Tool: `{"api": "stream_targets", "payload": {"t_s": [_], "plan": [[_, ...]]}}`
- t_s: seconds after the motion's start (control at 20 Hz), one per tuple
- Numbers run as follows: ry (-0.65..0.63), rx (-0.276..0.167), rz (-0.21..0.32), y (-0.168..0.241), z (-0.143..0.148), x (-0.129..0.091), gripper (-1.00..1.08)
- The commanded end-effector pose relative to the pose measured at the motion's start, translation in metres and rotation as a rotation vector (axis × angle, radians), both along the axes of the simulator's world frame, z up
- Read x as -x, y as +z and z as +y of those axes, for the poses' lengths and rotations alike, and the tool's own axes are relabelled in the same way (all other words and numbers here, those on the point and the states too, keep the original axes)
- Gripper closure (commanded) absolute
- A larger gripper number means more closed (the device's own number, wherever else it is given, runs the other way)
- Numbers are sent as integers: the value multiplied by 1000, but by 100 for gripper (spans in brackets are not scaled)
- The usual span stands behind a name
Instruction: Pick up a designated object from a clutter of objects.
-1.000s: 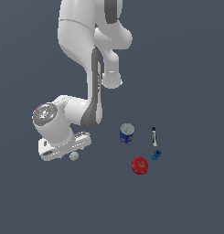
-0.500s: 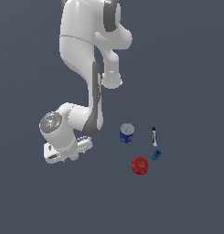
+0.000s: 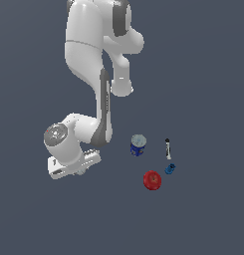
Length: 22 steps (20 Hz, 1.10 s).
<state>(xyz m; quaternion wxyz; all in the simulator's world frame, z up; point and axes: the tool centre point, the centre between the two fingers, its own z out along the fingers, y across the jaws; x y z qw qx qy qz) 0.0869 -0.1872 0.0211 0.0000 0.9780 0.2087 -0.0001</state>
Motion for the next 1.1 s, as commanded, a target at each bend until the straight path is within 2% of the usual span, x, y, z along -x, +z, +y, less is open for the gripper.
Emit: {"api": "stream_targets", "payload": {"t_s": [0.0,0.55,1.05], "plan": [[0,0,0,0,0,0,108],[0,0,0,16,5,2,108],[0,0,0,87,25,10,108]]}}
